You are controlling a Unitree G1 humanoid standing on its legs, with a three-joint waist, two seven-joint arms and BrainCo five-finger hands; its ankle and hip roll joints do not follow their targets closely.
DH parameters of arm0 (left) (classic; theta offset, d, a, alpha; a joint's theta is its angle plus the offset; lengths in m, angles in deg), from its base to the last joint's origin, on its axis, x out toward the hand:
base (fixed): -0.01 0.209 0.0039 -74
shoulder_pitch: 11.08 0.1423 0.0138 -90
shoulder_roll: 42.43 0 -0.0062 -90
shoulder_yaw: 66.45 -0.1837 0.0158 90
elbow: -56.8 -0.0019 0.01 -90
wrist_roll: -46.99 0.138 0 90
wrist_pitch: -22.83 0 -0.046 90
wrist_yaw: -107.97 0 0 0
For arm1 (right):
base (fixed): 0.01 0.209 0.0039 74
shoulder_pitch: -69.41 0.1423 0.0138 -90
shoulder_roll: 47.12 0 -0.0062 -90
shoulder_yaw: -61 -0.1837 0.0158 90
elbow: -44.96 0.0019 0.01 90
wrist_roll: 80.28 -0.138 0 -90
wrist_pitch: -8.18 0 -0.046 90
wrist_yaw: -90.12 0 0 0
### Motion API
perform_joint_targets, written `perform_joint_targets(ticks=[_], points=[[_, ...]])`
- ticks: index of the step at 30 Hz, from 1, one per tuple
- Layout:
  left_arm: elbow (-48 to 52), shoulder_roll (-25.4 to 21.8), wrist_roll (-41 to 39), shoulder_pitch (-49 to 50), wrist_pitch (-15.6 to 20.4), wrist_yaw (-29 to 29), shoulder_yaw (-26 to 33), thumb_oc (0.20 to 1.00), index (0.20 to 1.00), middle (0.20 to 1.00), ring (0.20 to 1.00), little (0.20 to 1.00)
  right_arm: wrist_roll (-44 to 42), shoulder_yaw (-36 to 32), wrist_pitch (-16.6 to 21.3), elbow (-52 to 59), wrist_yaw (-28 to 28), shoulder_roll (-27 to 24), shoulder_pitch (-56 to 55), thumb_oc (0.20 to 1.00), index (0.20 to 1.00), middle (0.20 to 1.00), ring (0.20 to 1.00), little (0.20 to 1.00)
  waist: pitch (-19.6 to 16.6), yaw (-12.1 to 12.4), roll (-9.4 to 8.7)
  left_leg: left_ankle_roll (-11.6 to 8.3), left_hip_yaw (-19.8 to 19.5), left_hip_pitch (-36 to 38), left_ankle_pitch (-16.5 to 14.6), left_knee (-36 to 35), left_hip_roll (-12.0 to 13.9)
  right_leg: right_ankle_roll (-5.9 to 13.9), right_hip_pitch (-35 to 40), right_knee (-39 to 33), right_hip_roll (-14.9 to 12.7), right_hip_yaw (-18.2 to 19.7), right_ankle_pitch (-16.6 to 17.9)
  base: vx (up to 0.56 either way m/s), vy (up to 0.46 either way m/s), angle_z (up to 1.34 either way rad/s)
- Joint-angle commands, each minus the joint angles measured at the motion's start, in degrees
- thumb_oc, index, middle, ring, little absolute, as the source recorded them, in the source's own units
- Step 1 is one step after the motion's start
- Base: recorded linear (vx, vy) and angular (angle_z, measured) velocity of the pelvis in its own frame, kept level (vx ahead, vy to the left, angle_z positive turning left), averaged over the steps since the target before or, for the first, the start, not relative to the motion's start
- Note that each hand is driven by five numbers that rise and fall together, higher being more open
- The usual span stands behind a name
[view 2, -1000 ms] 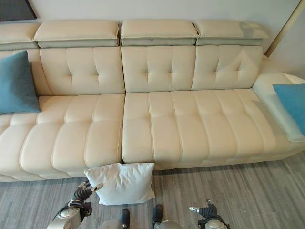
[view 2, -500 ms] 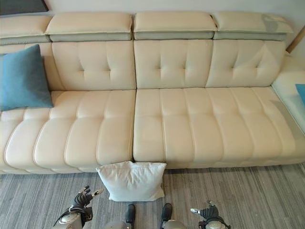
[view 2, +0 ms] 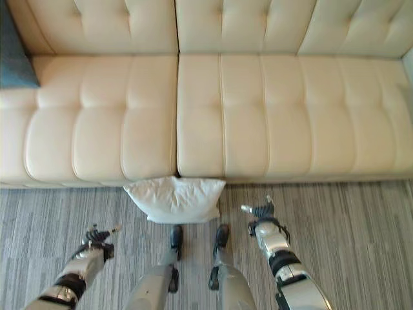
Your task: Pick up all the scattered cushions and arrange them neatly on the sofa.
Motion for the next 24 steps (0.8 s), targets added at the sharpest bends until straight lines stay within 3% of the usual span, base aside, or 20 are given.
perform_joint_targets(ticks=[1, 10, 18, 23, 24], points=[[-4.84, -2.93, -0.7, -3.46, 1.37, 3.06, -2.16, 1.0, 1.0, 1.0, 1.0, 1.0, -3.13, 2.34, 2.1, -1.14, -3.03, -0.17, 3.15, 1.0, 1.0, 1.0, 1.0, 1.0, 1.38, -0.78, -0.08, 0.07, 0.39, -4.92, -6.5, 6.57, -1.71, 1.78, -2.53, 11.86, -1.26, 2.22, -13.66, -0.07, 0.046, -0.02], [-8.77, -5.92, -2.38, -18.1, 1.65, 6.13, -6.13, 1.0, 1.0, 1.0, 1.0, 1.0, -6.75, 3.88, 4.22, -5.33, -6.56, -0.74, 16.57, 1.0, 1.0, 1.0, 1.0, 1.0, 4.88, -2.02, 0.15, 0.54, 0.3, -23.71, -8.26, 17.93, -1.43, 1.5, -22.57, 23.57, -2.03, 3.29, -14.84, -0.04, 0.017, -0.05], [-0.15, -5.43, -5.57, -26.56, 5.49, 10.12, -7.89, 1.0, 1.0, 1.0, 1.0, 1.0, -8.8, 6.65, 8.86, 5.82, -8.21, -2.14, 22.22, 1.0, 1.0, 1.0, 1.0, 1.0, 6.08, -2.42, 1.35, 0.83, -0.05, -40.59, -11.66, 30.97, -1.6, 0.39, -41.04, 39.78, -3.94, 4.27, -19.86, 0.04, 0.007, 0.09], [2.06, -1.65, -6.67, -33.28, 7.16, 10.95, -11.32, 1.0, 1.0, 1.0, 1.0, 1.0, -8.38, 10.13, 11.49, 8.11, -8.2, -0.49, 27.23, 1.0, 1.0, 1.0, 1.0, 1.0, 6.08, -2.8, 0.81, 1.0, 0.17, -46.62, -13.02, 36.32, -2.07, 0.02, -47.26, 45.57, -4.47, 4.6, -21.76, 0.04, 0.004, 0.02], [2.41, 1.0, -5.83, -35.72, 7.12, 10.75, -13.72, 1.0, 1.0, 1.0, 1.0, 1.0, -8.89, 10.68, 12.72, 8.03, -8.05, 0.8, 28.77, 1.0, 1.0, 1.0, 1.0, 1.0, 6.08, -3.0, 0.53, 0.86, 0.28, -48.02, -13.22, 37.38, -2.27, -0.04, -48.83, 46.93, -4.54, 4.81, -22.02, 0.03, 0.014, 0.07]])
